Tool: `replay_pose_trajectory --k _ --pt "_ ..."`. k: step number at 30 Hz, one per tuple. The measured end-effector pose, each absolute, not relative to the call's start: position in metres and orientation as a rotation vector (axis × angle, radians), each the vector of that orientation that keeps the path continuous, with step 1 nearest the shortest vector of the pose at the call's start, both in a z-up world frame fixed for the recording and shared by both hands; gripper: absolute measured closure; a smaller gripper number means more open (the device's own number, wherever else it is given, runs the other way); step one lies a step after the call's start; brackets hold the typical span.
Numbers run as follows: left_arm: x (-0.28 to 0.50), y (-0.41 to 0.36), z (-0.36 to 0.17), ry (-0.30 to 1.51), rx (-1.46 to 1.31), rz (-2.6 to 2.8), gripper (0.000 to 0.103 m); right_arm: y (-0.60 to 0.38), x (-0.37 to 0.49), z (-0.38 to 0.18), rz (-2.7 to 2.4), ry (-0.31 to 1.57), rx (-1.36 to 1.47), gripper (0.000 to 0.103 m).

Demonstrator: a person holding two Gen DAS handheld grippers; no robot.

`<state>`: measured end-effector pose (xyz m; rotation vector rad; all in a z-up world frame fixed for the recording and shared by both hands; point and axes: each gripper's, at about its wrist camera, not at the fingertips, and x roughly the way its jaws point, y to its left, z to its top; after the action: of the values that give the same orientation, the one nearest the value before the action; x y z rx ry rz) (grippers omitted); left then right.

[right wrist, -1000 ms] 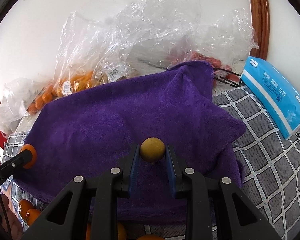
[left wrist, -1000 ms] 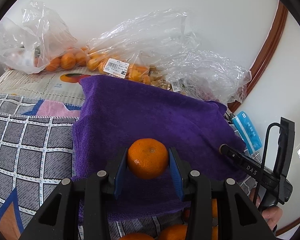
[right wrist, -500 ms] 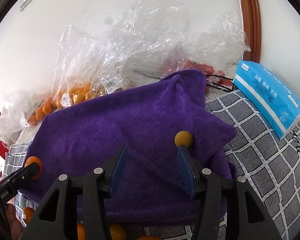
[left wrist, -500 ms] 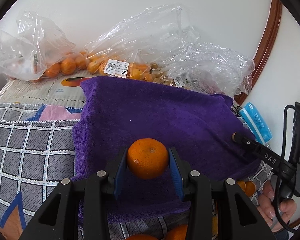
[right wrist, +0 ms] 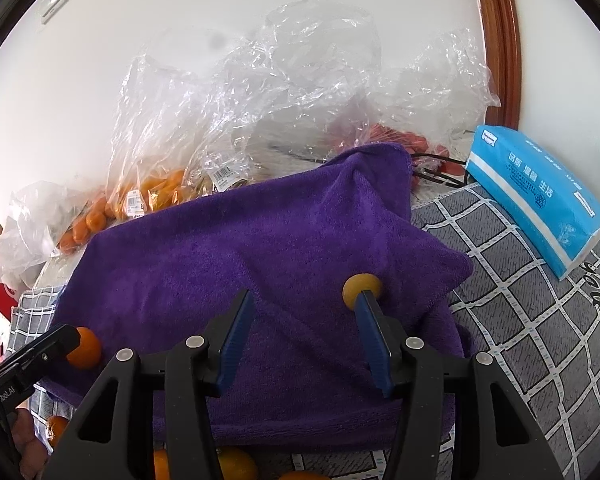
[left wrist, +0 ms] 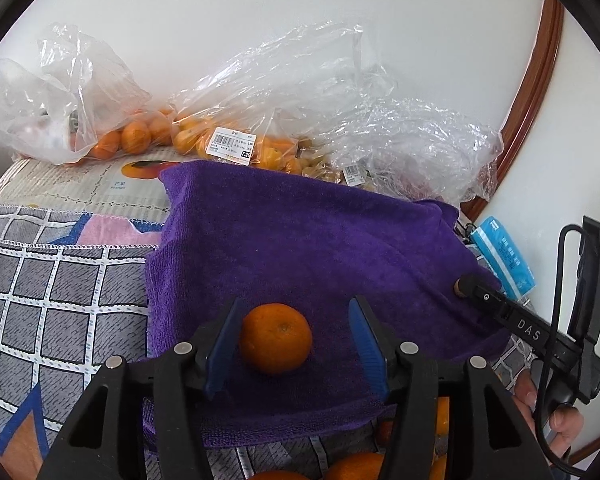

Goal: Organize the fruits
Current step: 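Open right gripper dropping yellow fruit while left gripper releases mandarin onto towel, then grasp a large orange with right gripper while left tool returns to fruits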

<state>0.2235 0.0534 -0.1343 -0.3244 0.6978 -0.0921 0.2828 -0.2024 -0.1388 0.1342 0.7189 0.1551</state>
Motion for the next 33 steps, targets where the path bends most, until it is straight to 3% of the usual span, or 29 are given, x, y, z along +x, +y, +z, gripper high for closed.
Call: replay_pose_trajectory --k 8,21,30,33 --pt "0.220 0.067 -0.132 0.668 -0.407 -0.101 0.040 -0.200 0.276 -0.134 0.176 0.685 0.115 0.050" --pt "0.217 0.074 -0.131 0.641 -0.423 -0.066 0.039 -0.196 0.249 -0.111 0.163 0.602 0.063 0.050" --pt "0.216 0.079 -0.129 0.630 -0.446 -0.055 0.038 -0.209 0.219 -0.133 0.223 0.742 0.083 0.050" --pt "0.212 0.082 -0.127 0.617 -0.456 -0.048 0.038 -0.213 0.211 -0.150 0.219 0.803 0.098 0.056"
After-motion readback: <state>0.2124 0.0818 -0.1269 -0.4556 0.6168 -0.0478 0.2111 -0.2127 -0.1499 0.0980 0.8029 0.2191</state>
